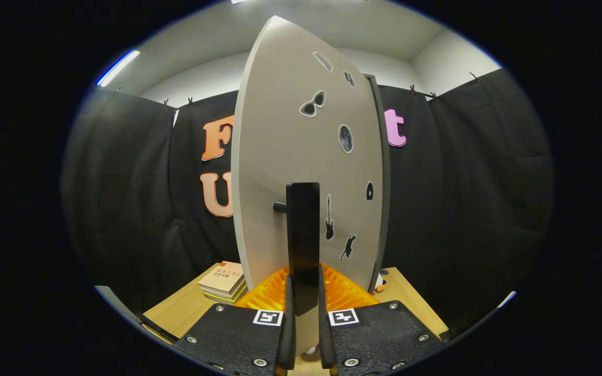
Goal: Open the shoe cabinet door, grab the shoes and put them into the shoe cabinet, then close the shoe cabinet door.
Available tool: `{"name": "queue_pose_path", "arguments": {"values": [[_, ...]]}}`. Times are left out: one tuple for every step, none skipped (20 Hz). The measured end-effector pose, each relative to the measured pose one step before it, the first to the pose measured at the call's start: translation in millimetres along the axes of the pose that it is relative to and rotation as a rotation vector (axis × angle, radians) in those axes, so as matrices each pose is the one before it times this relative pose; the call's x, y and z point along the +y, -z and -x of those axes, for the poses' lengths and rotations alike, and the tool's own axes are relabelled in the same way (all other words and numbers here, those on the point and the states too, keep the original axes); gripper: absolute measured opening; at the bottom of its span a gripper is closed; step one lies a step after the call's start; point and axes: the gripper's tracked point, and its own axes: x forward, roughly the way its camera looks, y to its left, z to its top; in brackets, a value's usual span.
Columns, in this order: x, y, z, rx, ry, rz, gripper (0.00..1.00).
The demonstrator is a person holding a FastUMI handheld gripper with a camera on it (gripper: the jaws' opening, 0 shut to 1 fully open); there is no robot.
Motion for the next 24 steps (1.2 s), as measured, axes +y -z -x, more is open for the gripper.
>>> {"name": "queue_pose_path", "arguments": {"values": [[-10.44, 0.67, 4.08, 0.00072, -0.00191, 0.00201, 0.18], [-8.41, 0.31, 3.68, -0.00333, -0.00074, 0.00202, 0.17], [-9.11, -0.13, 2.86, -0.00151, -0.0002, -0.00141, 0.17], [-10.05, 0.23, 3.87, 0.00065, -0.00186, -0.00068, 0.17], [-9.6, 0.67, 1.93, 0.00224, -0.00233, -0.005, 0.16], [-9.52, 1.19, 4.08, -0.00034, -0.00762, -0.00685, 0.15], [-8.94, -0.3, 3.09, -0.00228, -0.00711, -0.00759, 0.14], [-8.75, 0.72, 2.81, -0.00209, -0.00626, -0.00512, 0.14], [-9.9, 0.62, 3.18, -0.00198, -0.00478, -0.00525, 0.14], [-12.26, 1.66, 3.06, 0.00062, -0.00213, -0.00434, 0.13], [-8.4, -0.45, 1.54, 0.00037, -0.00264, -0.00226, 0.13], [-6.93, 1.1, 0.57, 0.00047, -0.00248, -0.00098, 0.12], [-6.09, -1.28, 0.79, 0.00085, -0.00161, -0.00009, 0.12], [2.7, 4.55, -1.59, 0.00373, -0.00063, -0.00064, 0.12], [-3.9, 1.57, 0.86, 0.0021, -0.0004, -0.00187, 0.12], [-7.39, 1.49, 0.59, 0.00087, 0.00021, -0.00235, 0.12], [-5.67, 0.99, 1.02, 0.00017, 0.00133, -0.00002, 0.12], [-10.92, -0.62, 1.47, -0.00296, 0.00396, 0.00128, 0.12], [-8.73, -0.94, 2.47, -0.00038, 0.00539, 0.00297, 0.12], [-7.6, 1.32, -0.68, -0.00096, 0.00544, 0.00256, 0.12], [-5.48, 0.6, -1.4, 0.00134, 0.00688, -0.00094, 0.12], [-6.09, 0.06, 0.89, 0.00116, 0.00784, 0.00004, 0.11], [-4.67, 0.64, -0.11, 0.00194, 0.00601, 0.0069, 0.1], [-4.13, 0.08, 0.0, -0.0018, 0.00696, 0.00229, 0.1]]}}
